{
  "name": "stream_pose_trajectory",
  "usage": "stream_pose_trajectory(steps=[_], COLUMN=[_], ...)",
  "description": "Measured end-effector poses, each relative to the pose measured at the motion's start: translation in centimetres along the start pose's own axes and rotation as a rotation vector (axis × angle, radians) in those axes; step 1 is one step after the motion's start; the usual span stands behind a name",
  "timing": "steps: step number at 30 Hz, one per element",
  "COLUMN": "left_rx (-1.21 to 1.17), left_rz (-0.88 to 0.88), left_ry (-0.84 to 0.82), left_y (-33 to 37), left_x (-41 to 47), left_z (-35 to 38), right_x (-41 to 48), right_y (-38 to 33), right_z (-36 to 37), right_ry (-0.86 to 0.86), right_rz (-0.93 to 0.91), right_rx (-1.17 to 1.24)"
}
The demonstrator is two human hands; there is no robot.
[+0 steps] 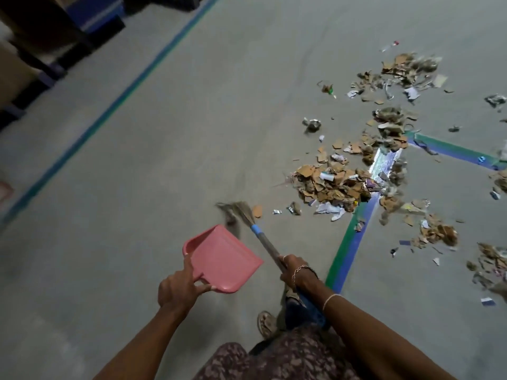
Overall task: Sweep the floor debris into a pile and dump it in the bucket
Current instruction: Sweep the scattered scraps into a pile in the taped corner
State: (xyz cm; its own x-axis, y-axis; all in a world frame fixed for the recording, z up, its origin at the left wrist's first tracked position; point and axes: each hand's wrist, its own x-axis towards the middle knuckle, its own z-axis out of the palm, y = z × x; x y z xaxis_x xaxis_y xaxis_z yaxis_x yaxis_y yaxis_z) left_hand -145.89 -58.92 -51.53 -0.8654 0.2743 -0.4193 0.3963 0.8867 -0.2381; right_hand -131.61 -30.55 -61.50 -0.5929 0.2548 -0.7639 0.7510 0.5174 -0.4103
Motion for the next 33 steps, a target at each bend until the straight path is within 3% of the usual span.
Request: stream_pose_trajectory(steps=[5, 11, 21, 28, 33], left_rx=[-0.032, -0.023, -0.035, -0.088, -0.119], left_rz=[-0.1, -0.115, 0.055, 0.209, 0.25], left_ry=[0.015, -0.017, 0.011, 0.101, 0.092], left_y=[-2.9, -5.6, -7.6, -9.0, -9.8], left_x=[1.2, 1.0, 3.0, 4.9, 4.4], left_z=[-0.7, -0.1, 2.4, 2.2, 1.4], right_x=[2.2, 0.4, -1.1, -5.4, -8.5], right_y=[-3.8, -6.3, -1.9, 1.8, 0.4], right_z=[0.3, 1.1, 3.3, 4.7, 6.2], right_ry=[-0.106, 0.033, 0.318, 0.514, 0.626], right_rz=[-0.037, 0.045, 0.35, 0.61, 0.673], right_rx=[-0.034, -0.135, 0.334, 0.455, 0.716])
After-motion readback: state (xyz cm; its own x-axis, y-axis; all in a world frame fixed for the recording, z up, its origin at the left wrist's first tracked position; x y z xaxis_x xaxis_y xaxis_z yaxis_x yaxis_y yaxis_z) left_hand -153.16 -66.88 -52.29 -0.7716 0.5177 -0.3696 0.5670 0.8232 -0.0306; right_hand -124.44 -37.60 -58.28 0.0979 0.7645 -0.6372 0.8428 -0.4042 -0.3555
